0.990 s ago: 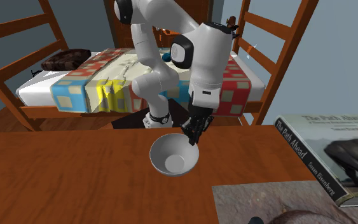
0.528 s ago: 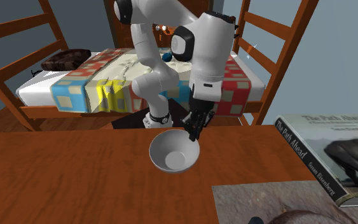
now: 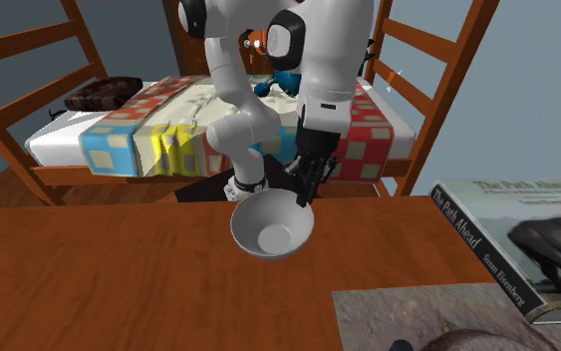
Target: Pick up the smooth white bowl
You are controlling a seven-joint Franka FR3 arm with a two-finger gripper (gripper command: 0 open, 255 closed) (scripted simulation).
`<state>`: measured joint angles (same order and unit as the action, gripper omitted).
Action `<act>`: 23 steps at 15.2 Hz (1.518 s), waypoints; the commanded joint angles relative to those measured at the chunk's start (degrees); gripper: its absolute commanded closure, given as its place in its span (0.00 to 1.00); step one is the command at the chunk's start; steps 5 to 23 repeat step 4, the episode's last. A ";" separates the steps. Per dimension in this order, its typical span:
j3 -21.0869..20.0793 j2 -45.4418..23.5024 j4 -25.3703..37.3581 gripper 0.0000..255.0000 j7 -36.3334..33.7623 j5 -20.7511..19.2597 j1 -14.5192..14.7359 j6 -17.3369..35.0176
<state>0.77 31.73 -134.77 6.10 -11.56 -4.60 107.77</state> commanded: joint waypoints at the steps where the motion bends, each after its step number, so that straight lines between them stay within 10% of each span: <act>1: -0.04 -0.22 1.56 1.00 0.24 0.11 0.02 -1.34; 23: -0.07 -0.23 2.45 1.00 0.39 0.17 0.03 -2.21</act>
